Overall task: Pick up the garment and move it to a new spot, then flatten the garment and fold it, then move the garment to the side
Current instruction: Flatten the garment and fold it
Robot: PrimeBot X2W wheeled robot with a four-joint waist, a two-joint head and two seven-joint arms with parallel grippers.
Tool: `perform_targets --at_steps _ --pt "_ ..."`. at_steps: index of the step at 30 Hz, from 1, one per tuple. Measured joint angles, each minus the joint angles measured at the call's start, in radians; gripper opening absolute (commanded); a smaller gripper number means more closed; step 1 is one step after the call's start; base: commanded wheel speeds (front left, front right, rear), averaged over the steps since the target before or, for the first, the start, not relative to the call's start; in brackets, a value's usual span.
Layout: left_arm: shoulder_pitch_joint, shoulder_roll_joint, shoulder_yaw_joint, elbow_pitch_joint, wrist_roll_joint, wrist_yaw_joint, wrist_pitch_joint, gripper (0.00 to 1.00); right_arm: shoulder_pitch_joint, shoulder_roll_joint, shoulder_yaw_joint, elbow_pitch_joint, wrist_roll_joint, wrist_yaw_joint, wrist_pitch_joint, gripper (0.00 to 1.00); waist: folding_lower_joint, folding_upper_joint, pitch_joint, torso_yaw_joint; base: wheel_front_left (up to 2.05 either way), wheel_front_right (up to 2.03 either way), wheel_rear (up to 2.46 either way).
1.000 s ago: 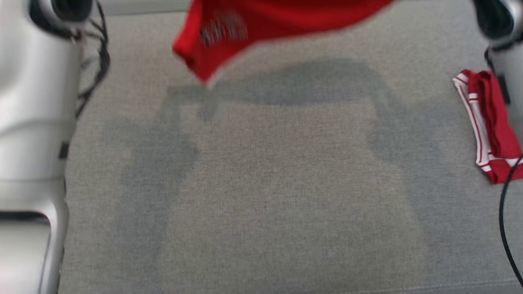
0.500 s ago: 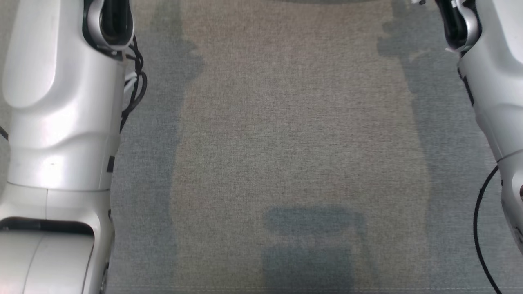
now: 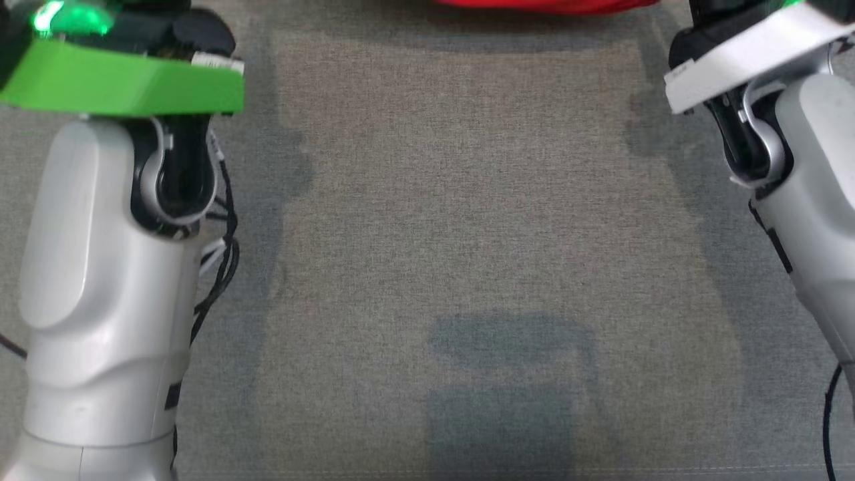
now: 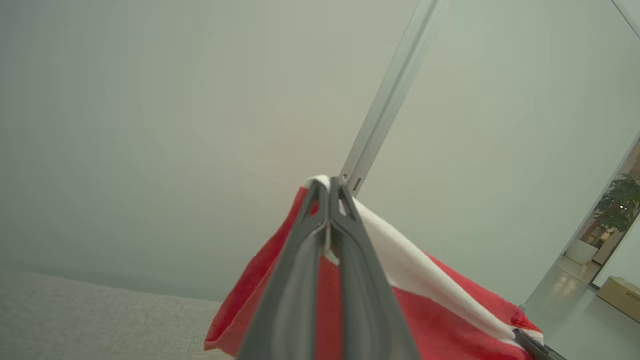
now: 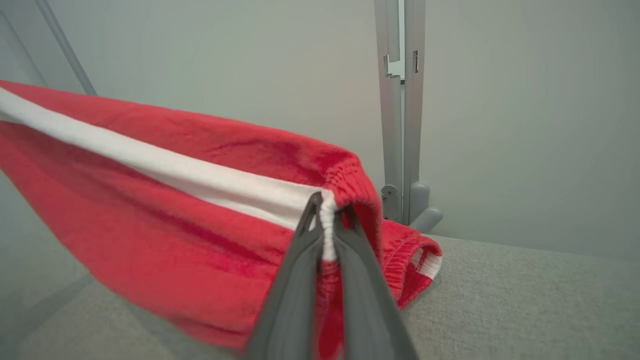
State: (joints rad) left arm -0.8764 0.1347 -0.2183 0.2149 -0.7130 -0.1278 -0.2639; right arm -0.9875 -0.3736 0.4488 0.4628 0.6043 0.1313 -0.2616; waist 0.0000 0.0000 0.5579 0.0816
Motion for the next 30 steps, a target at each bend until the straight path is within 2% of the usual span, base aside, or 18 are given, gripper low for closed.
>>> perform_targets --at_steps 4,5,9,19,24,30 --pt "0.177 0.035 0.033 -0.117 -0.018 -0.001 0.000 0.00 0.149 -0.027 -0.008 -0.130 0.017 0.000 0.000 0.00 -0.0001 0.0000 -0.027 -0.011 0.00 0.00 0.00" --pt "0.177 0.035 0.033 -0.117 -0.018 -0.001 0.000 0.00 0.149 -0.027 -0.008 -0.130 0.017 0.000 0.000 0.00 -0.0001 0.0000 -0.027 -0.011 0.00 0.00 0.00" --pt "0.352 0.043 0.067 -0.207 -0.014 -0.001 0.000 0.00 0.304 -0.034 -0.042 -0.228 -0.015 0.000 0.000 0.00 -0.0001 0.0000 -0.061 -0.016 0.00 0.00 0.00" --pt "0.674 -0.025 0.107 -0.325 0.041 -0.001 0.000 0.00 0.661 0.078 -0.186 -0.386 -0.091 0.001 0.000 0.00 -0.0001 0.0000 -0.164 -0.004 0.00 0.00 0.00" --pt "0.781 -0.047 0.107 -0.358 0.048 -0.003 0.000 0.00 0.807 0.111 -0.216 -0.439 -0.119 0.001 0.000 0.00 -0.0001 0.0000 -0.230 0.004 0.00 0.00 0.00" --pt "0.898 -0.048 0.089 -0.380 0.070 -0.003 0.000 0.00 0.972 0.154 -0.237 -0.485 -0.134 0.001 0.000 0.00 -0.0001 0.0000 -0.317 0.018 0.00 0.00 0.00"
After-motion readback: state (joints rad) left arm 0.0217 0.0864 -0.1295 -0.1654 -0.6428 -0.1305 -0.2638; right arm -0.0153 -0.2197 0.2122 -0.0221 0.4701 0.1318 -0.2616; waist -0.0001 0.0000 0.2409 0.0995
